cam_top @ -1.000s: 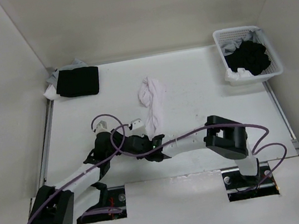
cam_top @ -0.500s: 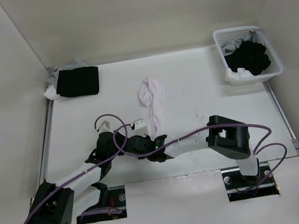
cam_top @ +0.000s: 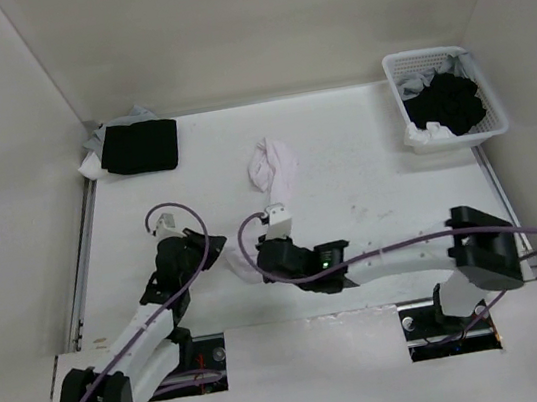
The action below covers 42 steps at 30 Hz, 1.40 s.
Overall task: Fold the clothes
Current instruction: Flatten the tank top out
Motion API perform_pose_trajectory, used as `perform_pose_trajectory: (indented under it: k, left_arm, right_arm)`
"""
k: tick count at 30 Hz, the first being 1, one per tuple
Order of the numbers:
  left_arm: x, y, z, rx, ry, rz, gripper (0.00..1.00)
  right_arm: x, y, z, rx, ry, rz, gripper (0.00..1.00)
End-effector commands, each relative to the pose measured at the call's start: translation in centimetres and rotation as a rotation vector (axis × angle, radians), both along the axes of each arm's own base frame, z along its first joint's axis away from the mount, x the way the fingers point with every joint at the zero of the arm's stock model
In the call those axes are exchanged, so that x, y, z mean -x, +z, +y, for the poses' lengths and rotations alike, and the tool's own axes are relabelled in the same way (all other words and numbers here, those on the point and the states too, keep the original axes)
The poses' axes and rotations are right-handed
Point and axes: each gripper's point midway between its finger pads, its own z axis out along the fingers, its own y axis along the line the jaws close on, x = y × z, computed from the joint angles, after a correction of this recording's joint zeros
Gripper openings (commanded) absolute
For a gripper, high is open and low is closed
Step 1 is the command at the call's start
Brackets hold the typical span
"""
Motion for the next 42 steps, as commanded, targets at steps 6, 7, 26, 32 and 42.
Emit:
perform_pose_trajectory:
  k: [6,7,26,32,42]
  left_arm:
    - [-1.2,2.5,2.0,0.05,0.054,-0.048,0.01]
    - [-0.9,2.4,1.5,0.061,0.034,-0.042,0.01]
    - [0.5,0.9,1.7,0.089,0.014,-0.011,0.01]
    - [0.4,0.9,1.6,0.086,0.011,-0.014,0.01]
    - [0.1,1.2,2.0,0.074,0.02,-0.024,0.01]
  right_arm:
    - [1.6,4.7,-6.0,-0.261,-0.119,0.024,0.0]
    - [1.6,4.4,-5.9,-0.251,-0.113,0.028,0.01]
    - [-6.2,0.6,8.4,-0.123,0.021,-0.081,0.44]
    - [-6.5,-1.1,8.9,-0.103,0.055,-0.024,0.43]
    - [-5.6,-1.0,7.8,-0.094,0.048,-0.012,0.1]
